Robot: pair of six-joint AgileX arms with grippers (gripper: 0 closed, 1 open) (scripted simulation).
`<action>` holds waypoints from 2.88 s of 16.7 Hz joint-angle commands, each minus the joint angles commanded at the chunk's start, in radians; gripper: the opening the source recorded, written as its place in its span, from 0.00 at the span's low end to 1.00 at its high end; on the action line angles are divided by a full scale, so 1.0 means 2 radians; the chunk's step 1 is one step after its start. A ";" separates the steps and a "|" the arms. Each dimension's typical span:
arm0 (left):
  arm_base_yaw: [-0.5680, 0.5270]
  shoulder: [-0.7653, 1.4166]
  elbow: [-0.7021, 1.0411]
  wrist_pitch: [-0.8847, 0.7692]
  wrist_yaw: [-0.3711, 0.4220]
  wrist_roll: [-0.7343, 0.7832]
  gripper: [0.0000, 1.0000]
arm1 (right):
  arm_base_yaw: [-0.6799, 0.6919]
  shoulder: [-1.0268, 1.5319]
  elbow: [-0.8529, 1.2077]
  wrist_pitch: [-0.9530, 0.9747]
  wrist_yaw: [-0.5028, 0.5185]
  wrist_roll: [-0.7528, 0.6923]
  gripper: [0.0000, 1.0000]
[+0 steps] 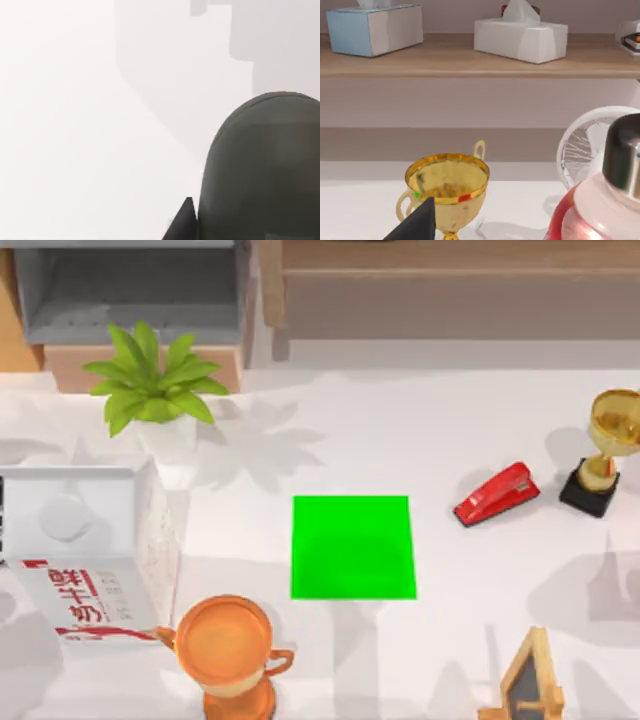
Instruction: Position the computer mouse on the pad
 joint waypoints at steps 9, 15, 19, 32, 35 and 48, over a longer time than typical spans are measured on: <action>-0.113 0.007 0.134 -0.034 0.021 0.311 0.00 | 0.000 0.000 0.000 0.000 0.000 0.000 1.00; -0.232 0.042 0.250 -0.062 0.035 0.612 0.00 | 0.000 0.000 0.000 0.000 0.000 0.000 1.00; -0.320 0.088 0.320 -0.076 0.040 0.815 0.00 | 0.000 0.000 0.000 0.000 0.000 0.000 1.00; -0.562 0.309 0.428 -0.089 0.029 1.303 0.00 | 0.000 0.000 0.000 0.000 0.000 0.000 1.00; -0.594 0.349 0.434 -0.089 0.025 1.359 0.00 | 0.000 0.000 0.000 0.000 0.000 0.000 1.00; -0.588 0.373 0.433 -0.080 0.024 1.401 0.00 | 0.000 0.000 0.000 0.000 0.000 0.000 1.00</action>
